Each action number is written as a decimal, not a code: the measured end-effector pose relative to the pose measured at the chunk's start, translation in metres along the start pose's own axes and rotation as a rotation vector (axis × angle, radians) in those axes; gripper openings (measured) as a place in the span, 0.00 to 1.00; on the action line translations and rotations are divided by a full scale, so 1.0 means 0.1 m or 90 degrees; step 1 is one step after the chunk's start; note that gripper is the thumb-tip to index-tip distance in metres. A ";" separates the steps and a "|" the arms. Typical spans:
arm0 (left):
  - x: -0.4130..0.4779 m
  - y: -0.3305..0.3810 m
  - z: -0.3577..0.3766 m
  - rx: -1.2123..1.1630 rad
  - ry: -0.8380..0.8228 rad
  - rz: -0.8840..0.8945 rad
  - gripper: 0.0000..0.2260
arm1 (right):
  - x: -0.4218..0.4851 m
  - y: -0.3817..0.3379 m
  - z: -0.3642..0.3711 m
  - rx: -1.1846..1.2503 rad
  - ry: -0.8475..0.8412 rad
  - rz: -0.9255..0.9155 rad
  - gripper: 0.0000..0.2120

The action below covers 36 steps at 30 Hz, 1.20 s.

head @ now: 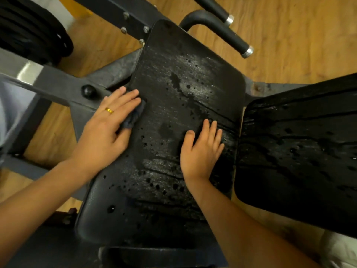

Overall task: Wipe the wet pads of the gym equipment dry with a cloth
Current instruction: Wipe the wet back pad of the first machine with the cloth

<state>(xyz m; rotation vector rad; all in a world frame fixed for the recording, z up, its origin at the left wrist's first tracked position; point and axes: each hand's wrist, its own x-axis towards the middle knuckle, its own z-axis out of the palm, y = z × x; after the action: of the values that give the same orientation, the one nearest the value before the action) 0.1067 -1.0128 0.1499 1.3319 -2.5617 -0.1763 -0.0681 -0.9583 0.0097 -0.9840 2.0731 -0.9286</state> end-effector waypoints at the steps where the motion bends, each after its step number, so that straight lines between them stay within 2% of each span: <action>1: 0.00 0.03 0.00 0.010 0.004 -0.011 0.25 | -0.01 -0.01 0.00 -0.001 0.004 -0.003 0.28; 8: 0.04 0.10 -0.01 0.042 -0.039 -0.047 0.29 | -0.01 -0.06 -0.05 -0.005 -0.004 0.021 0.28; 11: 0.02 0.14 -0.03 0.009 -0.007 -0.084 0.26 | -0.03 -0.07 -0.14 -0.012 -0.053 0.010 0.29; 15: -0.03 0.19 0.01 0.044 0.014 -0.122 0.22 | 0.10 0.02 -0.43 -0.061 -0.190 -0.034 0.32; 18: -0.04 0.24 0.03 0.091 -0.007 -0.141 0.22 | 0.26 0.04 -0.66 -0.032 -0.337 -0.006 0.33; 21: -0.06 0.31 0.02 0.108 -0.008 -0.180 0.22 | 0.29 0.04 -0.73 -0.016 -0.411 -0.004 0.33; 25: 0.11 0.30 -0.12 0.141 -0.067 -0.215 0.24 | 0.27 0.15 -0.66 -0.081 -0.397 -0.067 0.35; 28: 0.28 0.20 -0.27 0.207 -0.128 -0.163 0.25 | 0.27 0.28 -0.67 -0.120 -0.371 -0.122 0.34; 32: 0.30 0.13 -0.22 0.207 -0.130 -0.147 0.27 | 0.23 0.45 -0.55 -0.116 -0.312 -0.164 0.32; 36: 0.26 0.14 -0.19 0.212 -0.146 -0.152 0.33 | 0.21 0.61 -0.38 -0.116 -0.241 -0.204 0.32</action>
<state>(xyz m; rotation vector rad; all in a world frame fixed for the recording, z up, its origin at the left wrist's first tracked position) 0.0867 -1.0262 0.1759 1.8372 -2.6986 0.0641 -0.1310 -0.9349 -0.0245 -1.4950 1.7293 -0.6459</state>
